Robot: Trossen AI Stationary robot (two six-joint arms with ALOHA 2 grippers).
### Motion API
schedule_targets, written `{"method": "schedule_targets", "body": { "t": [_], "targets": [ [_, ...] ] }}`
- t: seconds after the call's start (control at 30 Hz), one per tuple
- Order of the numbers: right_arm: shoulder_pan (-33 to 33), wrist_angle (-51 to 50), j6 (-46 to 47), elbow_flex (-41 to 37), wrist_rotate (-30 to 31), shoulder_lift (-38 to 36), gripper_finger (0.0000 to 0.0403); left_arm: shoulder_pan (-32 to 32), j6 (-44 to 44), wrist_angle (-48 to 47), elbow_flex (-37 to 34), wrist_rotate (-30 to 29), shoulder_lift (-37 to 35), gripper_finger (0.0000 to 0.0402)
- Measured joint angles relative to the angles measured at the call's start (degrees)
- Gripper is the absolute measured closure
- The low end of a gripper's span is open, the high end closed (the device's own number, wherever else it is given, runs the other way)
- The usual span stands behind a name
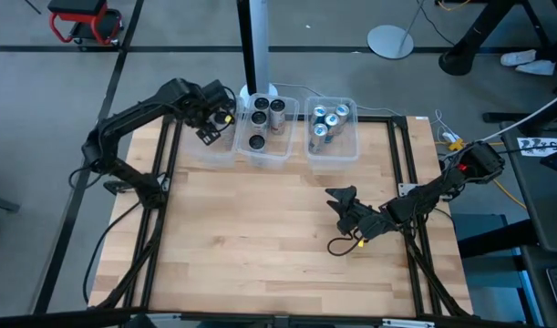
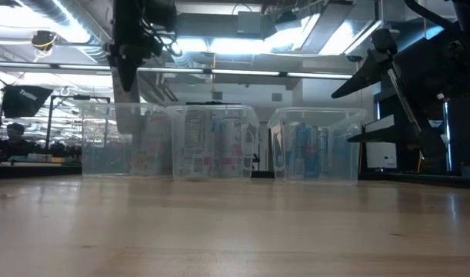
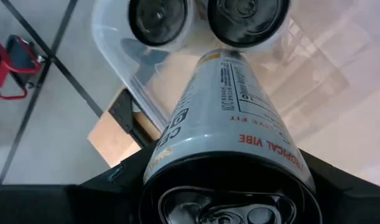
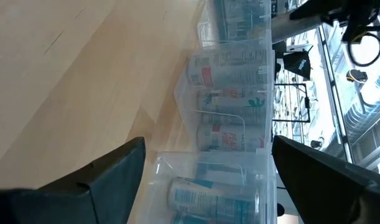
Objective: Sort soda cans
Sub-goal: Put the white-yellow soda can into the left transparent bin
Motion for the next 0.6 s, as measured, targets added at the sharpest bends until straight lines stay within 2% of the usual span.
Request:
{"method": "schedule_targets", "body": {
  "t": [0.23,0.33,0.6],
  "targets": [
    [0.0,0.1,0.4,0.0,0.0,1.6,0.0055,2.8,2.3,5.0,-5.8,1.6,0.7,0.0154],
    [0.0,0.4,0.5,0.0,0.0,2.6,0.0055,3.8,3.3,8.2,-8.1,4.6,0.7,0.0154],
    [0.0,1.5,0.5,0.0,0.0,3.0,0.0055,4.7,5.7,14.4,-13.6,5.8,0.7,0.0154]
  ]
}}
